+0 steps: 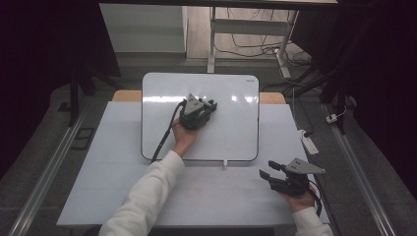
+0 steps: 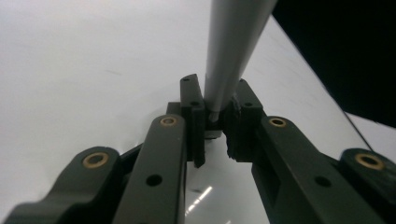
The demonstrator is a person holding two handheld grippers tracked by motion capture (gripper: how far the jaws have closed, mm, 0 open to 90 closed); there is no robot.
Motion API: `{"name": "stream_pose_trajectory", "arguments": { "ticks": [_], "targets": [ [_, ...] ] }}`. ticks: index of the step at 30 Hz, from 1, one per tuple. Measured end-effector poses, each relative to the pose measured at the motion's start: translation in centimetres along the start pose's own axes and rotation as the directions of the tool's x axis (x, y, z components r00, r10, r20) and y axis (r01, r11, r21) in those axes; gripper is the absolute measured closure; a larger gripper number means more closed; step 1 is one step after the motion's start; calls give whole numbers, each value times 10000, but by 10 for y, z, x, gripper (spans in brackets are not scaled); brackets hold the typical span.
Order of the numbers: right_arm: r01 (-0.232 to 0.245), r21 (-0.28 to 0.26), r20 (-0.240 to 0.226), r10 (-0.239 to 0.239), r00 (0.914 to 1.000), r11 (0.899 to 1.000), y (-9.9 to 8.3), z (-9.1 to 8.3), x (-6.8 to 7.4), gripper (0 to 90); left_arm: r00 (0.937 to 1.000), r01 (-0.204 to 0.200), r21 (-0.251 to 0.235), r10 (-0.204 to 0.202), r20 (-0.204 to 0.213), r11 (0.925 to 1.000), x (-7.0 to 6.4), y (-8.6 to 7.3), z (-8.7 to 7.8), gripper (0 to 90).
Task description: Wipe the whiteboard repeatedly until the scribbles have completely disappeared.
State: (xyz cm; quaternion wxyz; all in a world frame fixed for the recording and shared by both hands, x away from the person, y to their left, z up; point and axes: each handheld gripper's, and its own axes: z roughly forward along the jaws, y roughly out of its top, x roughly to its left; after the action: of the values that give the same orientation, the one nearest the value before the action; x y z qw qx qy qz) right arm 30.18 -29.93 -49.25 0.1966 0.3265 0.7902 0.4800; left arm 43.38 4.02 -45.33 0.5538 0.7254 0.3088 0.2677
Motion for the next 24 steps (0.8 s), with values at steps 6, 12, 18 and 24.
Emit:
{"name": "stream_pose_trajectory", "arguments": {
  "ticks": [6,12,18,24],
  "targets": [
    [-28,-88,141,29,9999,10000,0,-3,0,452,9984,328,-153,-335,-455,9993,13,9,-3,778],
    [-37,-37,56,37,10000,10000,0,-1,-1,452,10000,85,84,-84,-49,9999,4,3,-2,778],
    [5,-106,147,-4,9999,9999,1,-4,0,451,9968,339,-194,-352,-716,9992,25,7,-14,779],
    [-38,-66,86,39,10000,10000,0,-1,-2,451,9963,749,-218,-757,-408,9970,30,2,-20,779]
  ]
}}
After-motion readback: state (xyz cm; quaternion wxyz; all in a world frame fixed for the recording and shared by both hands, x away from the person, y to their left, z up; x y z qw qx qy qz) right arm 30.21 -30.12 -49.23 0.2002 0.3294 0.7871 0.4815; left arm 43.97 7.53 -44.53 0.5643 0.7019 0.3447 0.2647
